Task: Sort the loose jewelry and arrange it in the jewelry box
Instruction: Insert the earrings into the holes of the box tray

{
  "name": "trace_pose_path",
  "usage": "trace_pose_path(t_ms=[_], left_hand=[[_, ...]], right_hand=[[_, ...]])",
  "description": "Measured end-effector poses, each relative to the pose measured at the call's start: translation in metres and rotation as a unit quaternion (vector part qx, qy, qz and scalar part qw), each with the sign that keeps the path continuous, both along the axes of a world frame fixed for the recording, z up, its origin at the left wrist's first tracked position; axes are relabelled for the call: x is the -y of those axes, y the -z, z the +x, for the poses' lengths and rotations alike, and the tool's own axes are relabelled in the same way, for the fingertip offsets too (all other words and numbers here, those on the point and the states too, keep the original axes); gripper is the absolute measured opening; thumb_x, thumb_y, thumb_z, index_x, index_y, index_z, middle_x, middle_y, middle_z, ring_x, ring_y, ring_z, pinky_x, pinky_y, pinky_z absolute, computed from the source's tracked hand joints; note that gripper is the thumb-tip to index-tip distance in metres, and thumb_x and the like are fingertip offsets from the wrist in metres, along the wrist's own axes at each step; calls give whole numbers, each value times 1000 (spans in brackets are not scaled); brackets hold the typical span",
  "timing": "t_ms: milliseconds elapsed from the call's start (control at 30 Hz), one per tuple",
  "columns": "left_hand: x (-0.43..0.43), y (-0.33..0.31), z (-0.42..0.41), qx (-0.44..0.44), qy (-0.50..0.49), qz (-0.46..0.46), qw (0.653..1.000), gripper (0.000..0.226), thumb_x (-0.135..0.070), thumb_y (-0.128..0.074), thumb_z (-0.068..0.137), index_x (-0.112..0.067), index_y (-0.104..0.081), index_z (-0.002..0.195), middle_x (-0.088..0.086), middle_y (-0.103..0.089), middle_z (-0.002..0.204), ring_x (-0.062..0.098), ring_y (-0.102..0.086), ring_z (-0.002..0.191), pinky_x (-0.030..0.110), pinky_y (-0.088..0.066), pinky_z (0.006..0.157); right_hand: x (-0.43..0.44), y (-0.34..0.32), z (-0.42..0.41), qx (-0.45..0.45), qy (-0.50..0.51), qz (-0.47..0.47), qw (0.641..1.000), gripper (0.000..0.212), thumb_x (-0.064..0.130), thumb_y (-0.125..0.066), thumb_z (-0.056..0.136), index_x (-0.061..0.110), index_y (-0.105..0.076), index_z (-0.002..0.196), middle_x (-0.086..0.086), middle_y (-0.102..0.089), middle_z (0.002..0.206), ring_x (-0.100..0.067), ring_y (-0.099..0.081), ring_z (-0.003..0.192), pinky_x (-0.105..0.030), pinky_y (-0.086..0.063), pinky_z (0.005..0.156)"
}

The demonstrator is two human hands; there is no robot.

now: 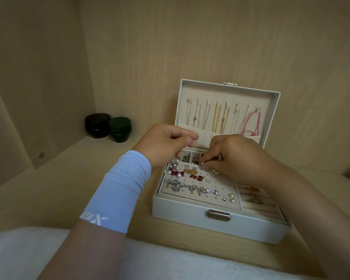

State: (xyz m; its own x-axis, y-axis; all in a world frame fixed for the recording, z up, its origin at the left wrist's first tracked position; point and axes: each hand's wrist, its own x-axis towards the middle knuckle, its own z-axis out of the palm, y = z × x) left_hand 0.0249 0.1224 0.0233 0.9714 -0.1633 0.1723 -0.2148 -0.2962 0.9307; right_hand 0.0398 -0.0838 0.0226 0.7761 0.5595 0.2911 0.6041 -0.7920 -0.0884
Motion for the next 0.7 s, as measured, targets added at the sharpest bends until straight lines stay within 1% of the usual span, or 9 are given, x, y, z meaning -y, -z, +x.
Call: trace_pose_path(t_ms=[100,233,300,367,400,500,567,633,700], left_hand=[[-1,0,0,-9,0,-15,1000,21,-13,-60,96,-25,-75,104,-11,-76,88,3,-53,55,11,-41,48],[0,-1,-3,-4,-3,-21,1000,18,-12,-64,93,-25,-75,100,-10,-77,88,7,-54,57,12,-44,50],[0,-2,-4,-9,0,-23,1000,16,-13,-66,91,-24,-74,100,-9,-77,88,8,-55,58,14,-48,55],[0,-2,-4,-14,3,-24,1000,14,-13,-67,91,-22,-73,100,-9,-77,88,9,-57,59,19,-52,61],[0,-2,-4,-16,3,-26,1000,13,-13,-67,91,-20,-73,99,-8,-77,88,10,-57,59,20,-52,62],[1,-3,-4,-17,1,-27,999,9,-12,-67,91,-17,-72,97,-6,-77,87,10,-57,58,15,-46,52],[2,-3,-4,-15,5,-23,1000,9,-13,-66,92,-16,-72,98,-8,-77,86,8,-55,56,13,-43,48],[2,-3,-3,-14,10,-15,1000,10,-14,-65,93,-17,-73,99,-14,-75,77,4,-53,54,11,-42,48],[3,-2,-3,-18,12,-8,1000,12,-15,-65,93,-17,-73,101,-19,-67,59,-2,-50,49,9,-40,47]], right_hand=[[-3,0,-1,-3,0,-8,1000,15,41,-74,87,44,-77,101,18,-60,86,-3,-55,83,-29,-48,71],[-4,-2,-2,-18,-2,-6,1000,15,38,-74,87,41,-78,100,20,-60,86,-1,-54,82,-33,-51,75],[-3,-3,-3,-23,-1,-18,1000,15,38,-74,87,41,-77,101,19,-60,87,-2,-53,82,-34,-51,75],[-4,-3,-4,-24,1,-35,999,17,38,-72,89,41,-76,104,18,-59,89,-3,-53,84,-33,-50,76],[-5,-3,-5,-25,2,-41,999,18,37,-71,90,42,-76,106,18,-59,90,-4,-53,86,-32,-50,77],[-6,-4,-7,-36,-2,-56,998,19,38,-67,93,43,-75,109,17,-61,95,-5,-55,90,-31,-49,78],[-6,-5,-8,-42,-2,-57,998,19,41,-64,94,42,-75,109,19,-60,94,-3,-54,89,-30,-49,77],[-7,-4,-8,-42,4,-48,998,18,42,-62,94,41,-76,107,18,-60,95,-4,-54,89,-31,-49,78],[-7,-2,-6,-41,13,-35,998,16,41,-65,93,41,-76,104,18,-61,95,-4,-56,91,-32,-50,79]])
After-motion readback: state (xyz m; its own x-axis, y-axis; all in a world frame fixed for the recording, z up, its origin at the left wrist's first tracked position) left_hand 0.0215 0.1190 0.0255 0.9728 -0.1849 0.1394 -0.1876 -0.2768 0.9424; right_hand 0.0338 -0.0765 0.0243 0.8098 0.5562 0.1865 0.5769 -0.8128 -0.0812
